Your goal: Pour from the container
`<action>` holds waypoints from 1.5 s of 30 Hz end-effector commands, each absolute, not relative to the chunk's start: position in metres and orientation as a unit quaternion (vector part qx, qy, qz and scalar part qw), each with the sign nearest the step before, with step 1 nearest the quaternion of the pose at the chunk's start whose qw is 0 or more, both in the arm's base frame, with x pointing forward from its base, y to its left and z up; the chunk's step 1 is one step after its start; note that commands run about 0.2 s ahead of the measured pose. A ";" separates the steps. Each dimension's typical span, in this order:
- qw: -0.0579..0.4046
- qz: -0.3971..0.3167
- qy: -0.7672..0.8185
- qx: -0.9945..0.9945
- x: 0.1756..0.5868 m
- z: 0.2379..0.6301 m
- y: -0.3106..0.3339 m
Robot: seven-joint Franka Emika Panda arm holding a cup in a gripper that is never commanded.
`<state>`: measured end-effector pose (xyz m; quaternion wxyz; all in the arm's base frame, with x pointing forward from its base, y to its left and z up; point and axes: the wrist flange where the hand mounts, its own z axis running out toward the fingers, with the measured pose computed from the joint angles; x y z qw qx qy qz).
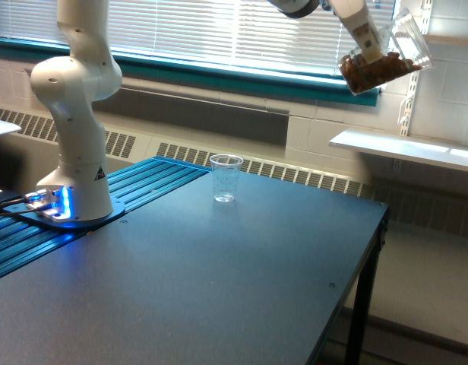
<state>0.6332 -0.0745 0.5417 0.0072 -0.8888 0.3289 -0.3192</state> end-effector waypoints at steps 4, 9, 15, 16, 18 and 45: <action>0.002 -0.320 0.328 -0.889 0.634 0.542 -0.074; 0.008 -0.321 0.323 -0.890 0.635 0.542 -0.068; 0.004 -0.323 0.321 -0.891 0.635 0.542 -0.070; 0.004 -0.323 0.319 -0.891 0.635 0.542 -0.069; 0.001 -0.322 0.312 -0.894 0.636 0.542 -0.064; 0.005 -0.344 0.218 -0.913 0.628 0.553 0.017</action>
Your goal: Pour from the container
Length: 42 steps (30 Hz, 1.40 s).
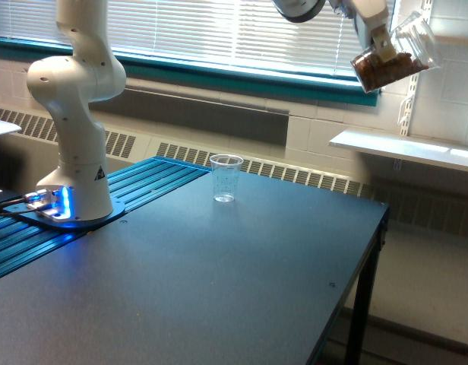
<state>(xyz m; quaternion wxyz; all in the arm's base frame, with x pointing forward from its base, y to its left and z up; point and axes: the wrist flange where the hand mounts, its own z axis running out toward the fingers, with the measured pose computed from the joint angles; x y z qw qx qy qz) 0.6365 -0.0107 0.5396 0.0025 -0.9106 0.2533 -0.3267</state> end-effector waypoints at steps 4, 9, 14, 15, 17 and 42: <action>0.004 -0.346 0.205 -0.915 0.621 0.553 0.029; 0.007 -0.349 0.190 -0.918 0.610 0.551 0.043; 0.006 -0.349 0.177 -0.920 0.596 0.547 0.055; 0.006 -0.348 0.175 -0.921 0.593 0.545 0.058; 0.005 -0.347 0.168 -0.923 0.587 0.542 0.064; -0.011 -0.323 0.051 -0.945 0.529 0.505 0.157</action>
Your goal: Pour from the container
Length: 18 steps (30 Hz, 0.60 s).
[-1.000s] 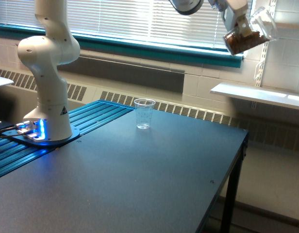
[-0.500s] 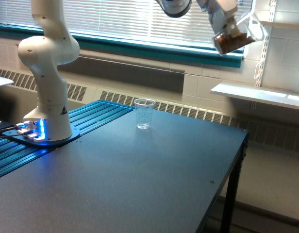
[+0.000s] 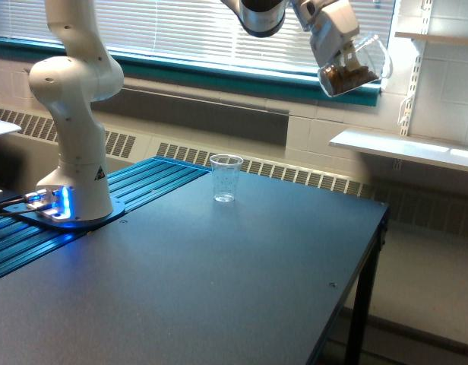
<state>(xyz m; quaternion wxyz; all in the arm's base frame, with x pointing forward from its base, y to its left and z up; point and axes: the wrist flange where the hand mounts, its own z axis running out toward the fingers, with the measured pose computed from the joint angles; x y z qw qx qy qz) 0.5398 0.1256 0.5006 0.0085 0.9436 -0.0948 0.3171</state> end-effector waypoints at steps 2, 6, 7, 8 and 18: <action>0.010 0.322 -0.040 0.946 0.527 0.503 0.165; 0.009 0.321 -0.022 0.947 0.524 0.498 0.178; 0.009 0.321 -0.019 0.947 0.524 0.498 0.181; 0.008 0.322 -0.015 0.947 0.523 0.497 0.183; -0.001 0.318 0.032 0.947 0.520 0.490 0.198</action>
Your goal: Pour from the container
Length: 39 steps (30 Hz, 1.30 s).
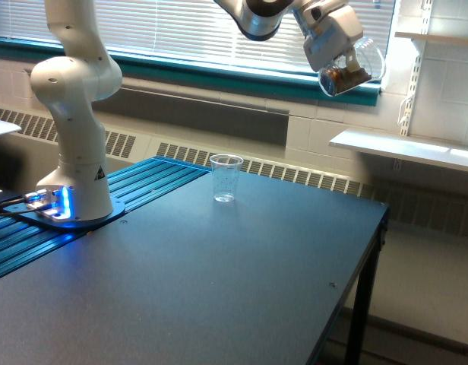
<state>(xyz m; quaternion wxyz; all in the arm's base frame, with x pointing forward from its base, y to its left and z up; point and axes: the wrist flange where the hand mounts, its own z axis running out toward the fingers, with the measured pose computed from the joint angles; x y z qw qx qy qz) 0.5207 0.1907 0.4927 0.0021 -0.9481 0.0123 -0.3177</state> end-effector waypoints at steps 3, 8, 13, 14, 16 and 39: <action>0.003 -0.317 -0.047 -0.947 0.520 0.489 0.201; 0.007 -0.316 -0.081 -0.945 0.519 0.488 0.209; 0.012 -0.319 -0.107 -0.942 0.516 0.490 0.218; 0.013 -0.319 -0.109 -0.941 0.515 0.490 0.219; 0.017 -0.318 -0.114 -0.941 0.511 0.489 0.223; 0.047 -0.298 -0.126 -0.945 0.434 0.454 0.273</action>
